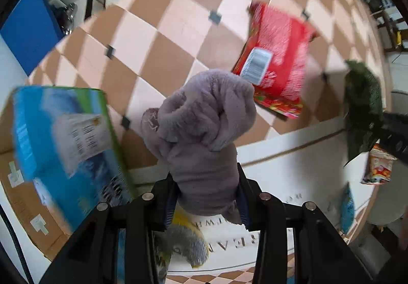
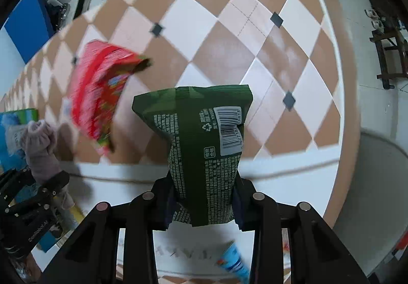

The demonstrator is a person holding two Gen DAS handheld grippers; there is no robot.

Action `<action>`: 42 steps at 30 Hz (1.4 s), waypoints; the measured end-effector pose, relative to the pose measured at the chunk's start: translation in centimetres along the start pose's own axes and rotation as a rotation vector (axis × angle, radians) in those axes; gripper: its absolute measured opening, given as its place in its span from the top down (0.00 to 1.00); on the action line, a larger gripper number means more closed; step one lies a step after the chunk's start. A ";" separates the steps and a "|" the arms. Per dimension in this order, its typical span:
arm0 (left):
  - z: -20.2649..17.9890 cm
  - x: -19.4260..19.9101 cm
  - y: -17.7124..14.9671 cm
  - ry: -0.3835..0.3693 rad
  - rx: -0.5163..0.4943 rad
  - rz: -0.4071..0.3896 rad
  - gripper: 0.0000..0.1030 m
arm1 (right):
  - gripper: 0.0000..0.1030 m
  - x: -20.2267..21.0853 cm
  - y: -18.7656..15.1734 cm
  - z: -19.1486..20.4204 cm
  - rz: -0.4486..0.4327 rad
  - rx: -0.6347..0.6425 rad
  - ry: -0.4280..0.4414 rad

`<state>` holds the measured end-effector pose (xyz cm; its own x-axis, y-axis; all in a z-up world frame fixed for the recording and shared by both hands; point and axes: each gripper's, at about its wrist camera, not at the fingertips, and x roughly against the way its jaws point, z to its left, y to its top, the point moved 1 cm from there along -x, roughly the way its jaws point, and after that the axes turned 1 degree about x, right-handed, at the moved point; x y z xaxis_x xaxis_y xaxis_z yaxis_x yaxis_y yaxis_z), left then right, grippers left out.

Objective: Organize soft objects
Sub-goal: 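Lower the cloth and green bag into the box and release both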

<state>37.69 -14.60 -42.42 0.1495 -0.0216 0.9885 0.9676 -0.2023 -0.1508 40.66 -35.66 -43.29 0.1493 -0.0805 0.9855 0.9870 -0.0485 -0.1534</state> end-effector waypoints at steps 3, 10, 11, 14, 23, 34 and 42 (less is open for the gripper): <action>0.6 3.1 -2.7 -0.039 0.015 -0.069 0.64 | 0.63 2.6 -2.4 1.9 -0.044 -0.002 0.047; 8.1 9.5 -9.9 -0.074 0.084 -0.192 0.64 | 0.63 9.4 -8.5 10.2 -0.152 0.054 0.177; 8.8 10.7 -9.6 -0.072 0.094 -0.199 0.64 | 0.63 10.2 -9.3 11.8 -0.163 0.065 0.193; 13.5 12.9 -11.9 -0.045 0.142 -0.221 0.64 | 0.63 12.0 -11.3 17.1 -0.186 0.113 0.232; 28.2 9.6 -13.1 0.074 0.287 -0.136 0.64 | 0.63 9.4 -13.3 33.2 -0.114 0.179 0.253; 34.5 4.1 -8.6 0.120 0.263 -0.007 0.64 | 0.63 1.1 -12.1 39.9 0.027 0.159 0.152; 35.2 2.0 -7.6 0.088 0.260 0.030 0.61 | 0.62 -1.9 -11.9 41.3 0.077 0.153 0.118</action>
<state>37.83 21.36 -39.65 0.1714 -0.1106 0.9790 0.9845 0.0572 -0.1659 31.07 6.15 -40.34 0.2253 -0.1942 0.9547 0.9719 0.1137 -0.2062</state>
